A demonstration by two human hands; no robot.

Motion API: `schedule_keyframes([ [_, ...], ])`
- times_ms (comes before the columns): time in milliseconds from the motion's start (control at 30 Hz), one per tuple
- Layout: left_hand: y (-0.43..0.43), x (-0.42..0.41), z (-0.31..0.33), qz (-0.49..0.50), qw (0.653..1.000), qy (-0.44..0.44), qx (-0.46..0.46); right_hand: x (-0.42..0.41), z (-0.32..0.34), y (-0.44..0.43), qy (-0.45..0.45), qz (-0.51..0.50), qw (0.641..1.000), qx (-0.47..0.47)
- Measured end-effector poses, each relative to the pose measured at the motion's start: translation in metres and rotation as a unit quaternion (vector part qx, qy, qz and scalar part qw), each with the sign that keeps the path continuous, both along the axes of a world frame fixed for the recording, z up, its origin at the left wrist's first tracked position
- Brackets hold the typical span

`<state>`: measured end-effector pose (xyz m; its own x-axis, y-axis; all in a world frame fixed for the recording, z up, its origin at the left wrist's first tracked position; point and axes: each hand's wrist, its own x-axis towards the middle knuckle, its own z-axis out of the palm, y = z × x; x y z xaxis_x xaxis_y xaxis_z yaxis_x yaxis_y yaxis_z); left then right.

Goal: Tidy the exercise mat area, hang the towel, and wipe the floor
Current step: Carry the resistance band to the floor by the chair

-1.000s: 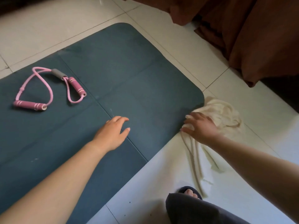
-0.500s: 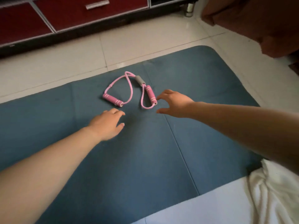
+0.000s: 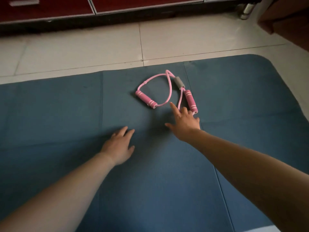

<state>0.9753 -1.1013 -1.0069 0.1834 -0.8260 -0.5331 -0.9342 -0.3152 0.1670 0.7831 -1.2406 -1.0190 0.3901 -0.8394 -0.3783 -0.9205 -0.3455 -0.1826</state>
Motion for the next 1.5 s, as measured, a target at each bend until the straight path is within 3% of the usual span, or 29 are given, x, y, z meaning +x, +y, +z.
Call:
schedule_keyframes([
  [200, -0.003, -0.002, -0.009, -0.014, 1.000, 0.008, -0.022, 0.000, 0.006, 0.008, -0.202, 0.092, 0.975, 0.031],
  [433, -0.004, 0.008, -0.009, -0.022, 0.998, 0.016, -0.052, 0.040, 0.020, -0.012, -0.130, 0.161, 0.972, -0.115],
  [600, 0.002, 0.022, -0.012, 0.009, 0.997, -0.007, -0.078, 0.049, 0.016, -0.017, -0.141, 0.230, 0.946, -0.178],
  [733, 0.014, 0.029, -0.018, 0.014, 1.000, 0.008, 0.014, 0.053, 0.014, 0.002, -0.097, 0.137, 0.982, -0.081],
  [800, 0.016, 0.027, -0.019, 0.006, 1.000, 0.007, 0.017, 0.051, 0.015, 0.013, -0.079, 0.109, 0.990, -0.049],
  [1000, 0.017, 0.029, -0.022, 0.006, 1.000, 0.014, 0.000, 0.065, 0.023, -0.003, -0.113, 0.085, 0.984, -0.109],
  [1167, 0.016, 0.029, -0.023, 0.010, 1.000, 0.024, 0.005, 0.092, 0.015, 0.004, -0.092, -0.021, 0.994, -0.046],
  [1333, 0.016, 0.029, -0.021, 0.011, 1.000, 0.026, 0.002, 0.094, -0.001, 0.014, -0.039, 0.004, 0.998, -0.052],
  [1500, 0.015, 0.030, -0.023, 0.004, 1.000, 0.013, 0.004, 0.084, 0.000, 0.019, -0.096, -0.012, 0.995, -0.031],
])
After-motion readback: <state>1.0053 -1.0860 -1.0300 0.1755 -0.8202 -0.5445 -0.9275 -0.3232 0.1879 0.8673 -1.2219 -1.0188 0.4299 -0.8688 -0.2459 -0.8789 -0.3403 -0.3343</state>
